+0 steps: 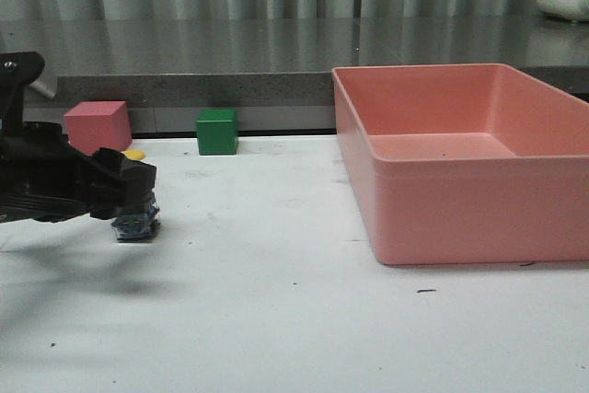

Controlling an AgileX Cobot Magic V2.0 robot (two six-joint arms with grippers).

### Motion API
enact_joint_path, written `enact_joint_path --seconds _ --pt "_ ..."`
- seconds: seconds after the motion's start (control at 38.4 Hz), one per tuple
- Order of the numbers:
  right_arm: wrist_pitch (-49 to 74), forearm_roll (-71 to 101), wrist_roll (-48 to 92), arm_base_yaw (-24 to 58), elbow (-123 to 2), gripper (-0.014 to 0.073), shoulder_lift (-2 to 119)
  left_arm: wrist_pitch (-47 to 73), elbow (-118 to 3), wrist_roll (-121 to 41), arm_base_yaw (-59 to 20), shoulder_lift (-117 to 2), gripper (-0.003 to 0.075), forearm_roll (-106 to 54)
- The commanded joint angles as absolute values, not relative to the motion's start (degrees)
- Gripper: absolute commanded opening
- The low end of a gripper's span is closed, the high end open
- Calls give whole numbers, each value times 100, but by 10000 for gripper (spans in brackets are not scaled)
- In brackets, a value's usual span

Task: Place and stand button with both arms
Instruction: 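Lower the upright button onto the table, open the left gripper, withdraw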

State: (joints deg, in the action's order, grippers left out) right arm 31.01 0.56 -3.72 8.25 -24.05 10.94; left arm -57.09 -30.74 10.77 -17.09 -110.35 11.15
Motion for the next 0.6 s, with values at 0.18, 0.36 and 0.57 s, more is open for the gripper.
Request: enact_joint_path --seconds 0.18,0.36,0.57 --pt "2656 0 -309 808 -2541 -68 1147 -6263 -3163 1075 -1694 -10746 505 1046" --pt "2656 0 -309 808 -2541 -68 1147 -5895 -3174 1075 -1715 -10435 505 1046" --pt "2656 0 -309 808 -2541 -68 1147 -5220 -3249 1075 -1715 -9642 505 1051"
